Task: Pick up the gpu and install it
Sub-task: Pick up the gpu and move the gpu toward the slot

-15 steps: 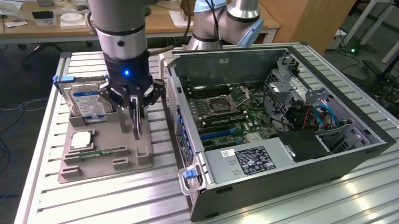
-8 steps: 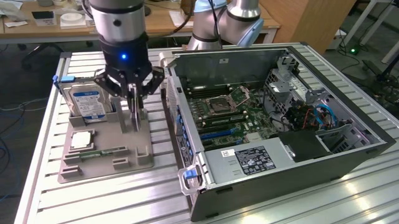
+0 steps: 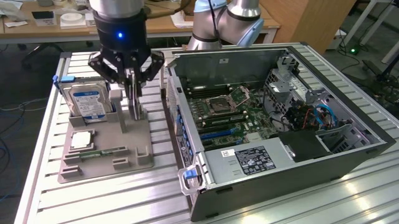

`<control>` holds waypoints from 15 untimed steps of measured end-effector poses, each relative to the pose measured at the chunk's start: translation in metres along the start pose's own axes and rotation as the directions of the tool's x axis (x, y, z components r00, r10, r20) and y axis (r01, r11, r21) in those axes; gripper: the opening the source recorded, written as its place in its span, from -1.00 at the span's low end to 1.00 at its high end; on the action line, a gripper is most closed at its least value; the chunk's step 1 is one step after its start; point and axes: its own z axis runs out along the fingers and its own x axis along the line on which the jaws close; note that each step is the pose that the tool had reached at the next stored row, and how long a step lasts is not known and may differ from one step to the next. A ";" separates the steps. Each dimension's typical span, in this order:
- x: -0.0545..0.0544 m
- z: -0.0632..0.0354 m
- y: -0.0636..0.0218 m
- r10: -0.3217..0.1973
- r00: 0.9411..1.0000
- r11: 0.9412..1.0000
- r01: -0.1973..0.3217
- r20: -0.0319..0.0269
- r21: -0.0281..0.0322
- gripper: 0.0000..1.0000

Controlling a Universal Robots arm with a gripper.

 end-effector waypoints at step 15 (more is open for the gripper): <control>-0.001 -0.0655 0.0024 0.000 1.000 1.000 0.000 0.000 -0.001 -0.44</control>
